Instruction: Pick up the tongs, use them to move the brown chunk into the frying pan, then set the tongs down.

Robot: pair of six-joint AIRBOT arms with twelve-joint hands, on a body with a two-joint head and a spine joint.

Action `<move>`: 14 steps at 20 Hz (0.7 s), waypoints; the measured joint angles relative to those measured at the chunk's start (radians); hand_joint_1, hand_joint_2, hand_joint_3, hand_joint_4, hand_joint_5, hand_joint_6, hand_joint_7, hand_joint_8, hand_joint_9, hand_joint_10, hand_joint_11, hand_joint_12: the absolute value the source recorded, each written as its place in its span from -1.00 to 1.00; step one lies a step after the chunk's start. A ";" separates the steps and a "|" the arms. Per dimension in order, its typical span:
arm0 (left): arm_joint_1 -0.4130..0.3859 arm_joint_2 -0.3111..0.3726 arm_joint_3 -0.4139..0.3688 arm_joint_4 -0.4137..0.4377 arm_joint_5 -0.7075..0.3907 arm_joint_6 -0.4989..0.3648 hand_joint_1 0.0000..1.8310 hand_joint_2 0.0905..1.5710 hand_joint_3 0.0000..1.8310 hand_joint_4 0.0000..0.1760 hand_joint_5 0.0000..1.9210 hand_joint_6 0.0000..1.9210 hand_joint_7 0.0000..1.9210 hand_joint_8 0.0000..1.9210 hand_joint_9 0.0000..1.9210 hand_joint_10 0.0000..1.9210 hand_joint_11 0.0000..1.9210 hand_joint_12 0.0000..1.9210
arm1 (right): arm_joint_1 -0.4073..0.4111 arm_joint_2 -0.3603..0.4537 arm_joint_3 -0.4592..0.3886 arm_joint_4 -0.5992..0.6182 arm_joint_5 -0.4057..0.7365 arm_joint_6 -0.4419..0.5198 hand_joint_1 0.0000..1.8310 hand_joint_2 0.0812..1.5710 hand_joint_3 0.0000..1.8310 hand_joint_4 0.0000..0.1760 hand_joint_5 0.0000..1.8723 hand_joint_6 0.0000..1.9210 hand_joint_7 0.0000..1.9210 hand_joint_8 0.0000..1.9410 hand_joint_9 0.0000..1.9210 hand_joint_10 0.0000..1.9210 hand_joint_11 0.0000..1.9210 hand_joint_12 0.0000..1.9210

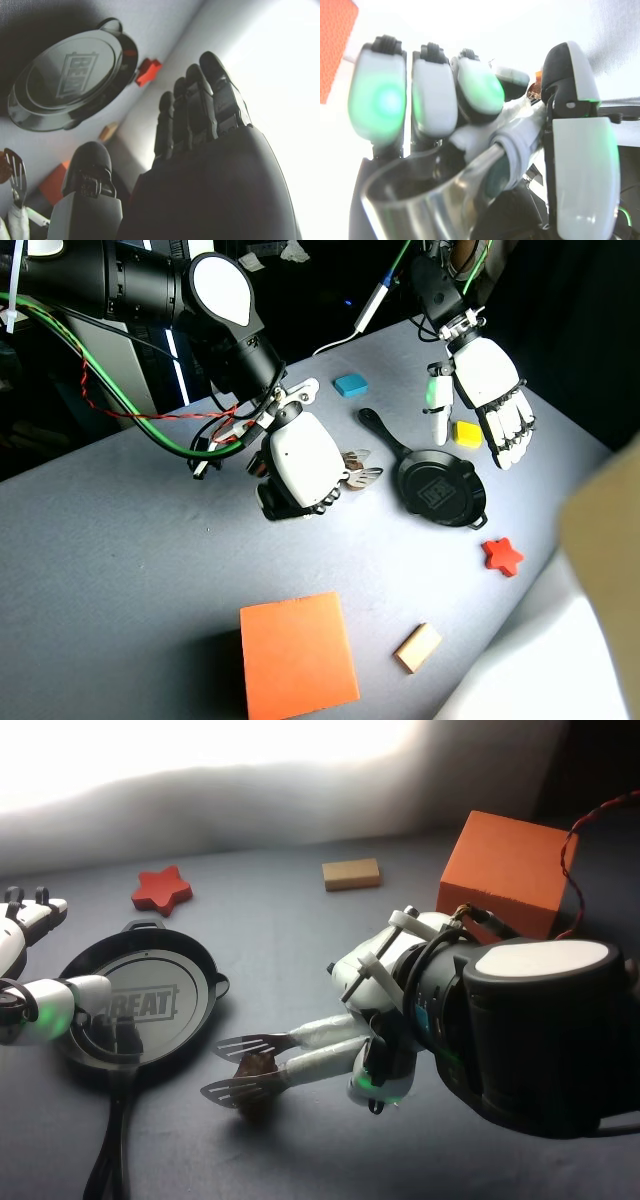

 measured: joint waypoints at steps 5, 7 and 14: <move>0.000 0.000 0.001 0.000 0.000 0.000 -0.88 0.61 -1.00 -0.85 -0.85 -1.00 -0.81 -1.00 -0.79 -1.00 -1.00 -0.27 | 0.003 0.007 -0.006 0.000 0.000 -0.019 0.10 0.76 -1.00 1.00 0.40 1.00 0.57 1.00 0.68 1.00 0.81 1.00; 0.000 0.000 0.001 0.000 0.000 0.000 -0.90 0.61 -1.00 -0.81 -0.87 -1.00 -0.82 -1.00 -0.80 -1.00 -1.00 -0.31 | 0.012 0.018 -0.022 0.007 -0.006 -0.033 0.08 0.77 -1.00 1.00 0.40 1.00 0.56 1.00 0.67 1.00 0.79 1.00; 0.000 0.000 0.001 -0.001 0.000 0.000 -0.87 0.60 -1.00 -0.82 -0.84 -0.99 -0.82 -1.00 -0.80 -0.99 -1.00 -0.31 | 0.103 0.039 -0.050 0.011 -0.010 -0.032 0.10 0.76 -1.00 1.00 0.43 1.00 0.57 1.00 0.67 1.00 0.76 1.00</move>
